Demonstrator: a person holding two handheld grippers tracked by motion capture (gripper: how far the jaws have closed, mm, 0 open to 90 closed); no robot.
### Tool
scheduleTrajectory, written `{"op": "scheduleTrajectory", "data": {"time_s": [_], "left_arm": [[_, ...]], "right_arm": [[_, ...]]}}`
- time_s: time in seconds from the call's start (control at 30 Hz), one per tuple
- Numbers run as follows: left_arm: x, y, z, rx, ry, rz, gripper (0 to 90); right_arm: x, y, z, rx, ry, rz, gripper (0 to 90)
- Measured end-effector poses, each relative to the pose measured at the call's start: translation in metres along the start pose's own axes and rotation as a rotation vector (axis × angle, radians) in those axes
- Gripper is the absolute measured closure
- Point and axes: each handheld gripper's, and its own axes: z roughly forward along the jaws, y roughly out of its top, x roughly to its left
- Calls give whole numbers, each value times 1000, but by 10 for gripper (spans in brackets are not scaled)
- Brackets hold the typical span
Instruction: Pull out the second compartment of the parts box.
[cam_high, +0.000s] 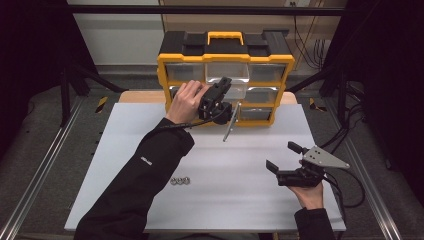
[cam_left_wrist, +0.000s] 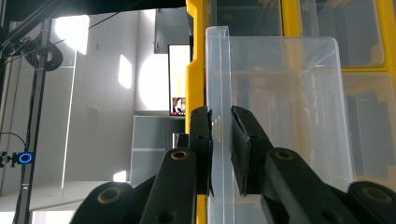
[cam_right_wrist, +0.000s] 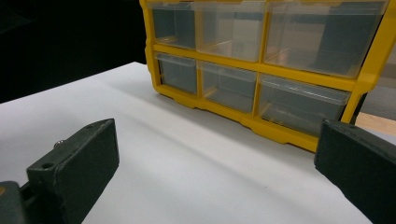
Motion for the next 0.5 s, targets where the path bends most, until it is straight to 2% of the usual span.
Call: {"op": "scheduleTrajectory", "data": {"time_s": [0.03, 0.07, 0.13, 0.33, 0.37, 0.4, 0.43, 0.5], "left_arm": [[0, 0, -1, -1, 2, 5, 782], [1, 1, -2, 13, 2, 26, 782], [0, 0, -2, -4, 3, 4, 782], [-1, 2, -5, -13, 8, 6, 782], [0, 2, -6, 3, 7, 24, 781], [0, 3, -6, 2, 7, 25, 781], [-2, 3, -5, -16, 4, 0, 781], [-2, 3, -5, -20, 8, 7, 780]], "right_arm": [[0, 0, 0, -2, 1, 1, 4], [0, 0, 0, -2, 1, 1, 4], [0, 0, 0, -1, 1, 3, 4], [0, 0, 0, 0, 4, -3, 4], [0, 0, 0, -1, 4, -2, 4], [0, 0, 0, 0, 4, 0, 4], [0, 0, 0, -1, 4, 1, 4], [0, 0, 0, 1, 5, 4, 4]]}}
